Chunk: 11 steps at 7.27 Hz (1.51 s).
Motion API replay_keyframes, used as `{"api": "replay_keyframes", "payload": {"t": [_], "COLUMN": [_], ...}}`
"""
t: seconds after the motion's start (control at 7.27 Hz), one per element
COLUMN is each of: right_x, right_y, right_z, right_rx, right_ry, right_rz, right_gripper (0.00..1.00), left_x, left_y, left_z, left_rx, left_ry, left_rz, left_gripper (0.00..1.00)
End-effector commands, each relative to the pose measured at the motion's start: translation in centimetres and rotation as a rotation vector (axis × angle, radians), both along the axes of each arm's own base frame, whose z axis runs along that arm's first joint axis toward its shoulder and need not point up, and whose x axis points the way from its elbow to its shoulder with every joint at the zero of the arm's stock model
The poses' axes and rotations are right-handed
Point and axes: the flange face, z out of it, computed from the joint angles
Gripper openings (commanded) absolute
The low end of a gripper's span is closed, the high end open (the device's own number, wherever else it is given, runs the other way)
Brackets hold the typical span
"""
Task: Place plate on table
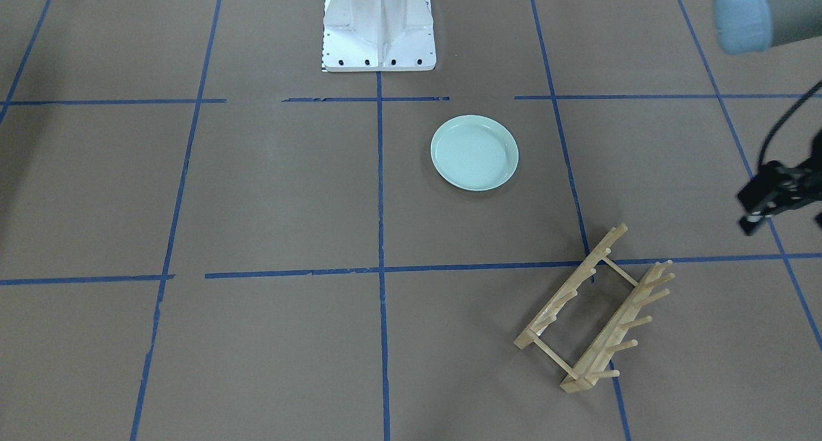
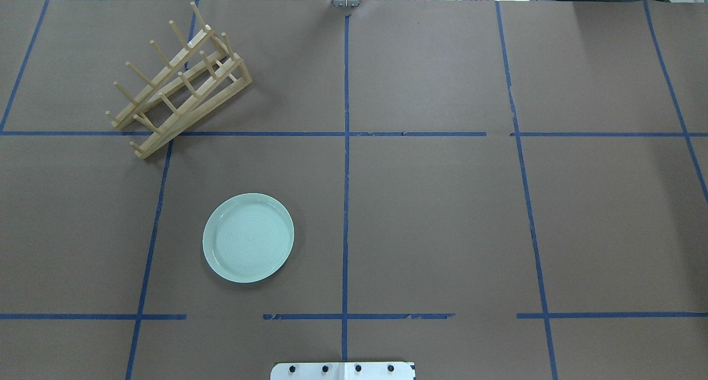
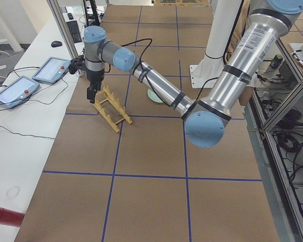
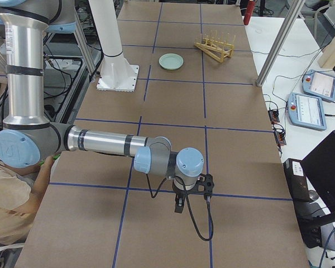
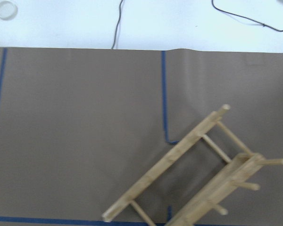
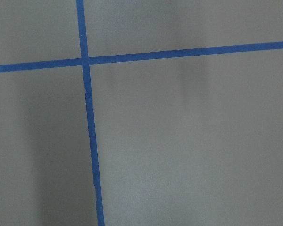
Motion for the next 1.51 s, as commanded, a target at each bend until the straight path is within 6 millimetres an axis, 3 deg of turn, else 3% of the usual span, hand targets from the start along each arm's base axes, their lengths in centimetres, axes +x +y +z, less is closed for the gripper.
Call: {"api": "replay_keyframes", "payload": {"t": [0.0,0.14,0.28,0.41,0.55,0.69,0.83,0.96,1.38], "right_x": [0.0,0.0,0.0,0.0,0.0,0.0,0.0,0.0,0.0], "right_y": [0.0,0.0,0.0,0.0,0.0,0.1,0.0,0.0,0.0], "right_z": [0.0,0.0,0.0,0.0,0.0,0.0,0.0,0.0,0.0], "right_rx": [0.001,0.001,0.001,0.001,0.001,-0.001,0.001,0.001,0.001], "right_ry": [0.0,0.0,0.0,0.0,0.0,0.0,0.0,0.0,0.0], "right_rz": [0.0,0.0,0.0,0.0,0.0,0.0,0.0,0.0,0.0], "right_gripper": [1.0,1.0,1.0,1.0,1.0,1.0,1.0,1.0,1.0], "left_x": [-13.2,-20.0,-20.2,-19.5,-18.8,-17.4,-12.9,-10.6,-10.7], "left_y": [6.7,10.2,13.6,15.7,16.4,15.7,14.1,13.2,13.4], "left_z": [14.5,21.0,23.2,24.5,25.5,24.7,24.2,24.4,25.4], "left_rx": [-0.022,-0.054,-0.049,-0.069,-0.106,-0.17,-0.19,-0.144,-0.148], "left_ry": [-0.019,-0.008,-0.012,0.0,0.059,0.159,0.156,0.151,0.141], "left_rz": [0.085,0.082,0.121,0.124,0.093,-0.003,0.055,0.105,0.103], "left_gripper": [1.0,1.0,1.0,1.0,1.0,1.0,1.0,1.0,1.0]}}
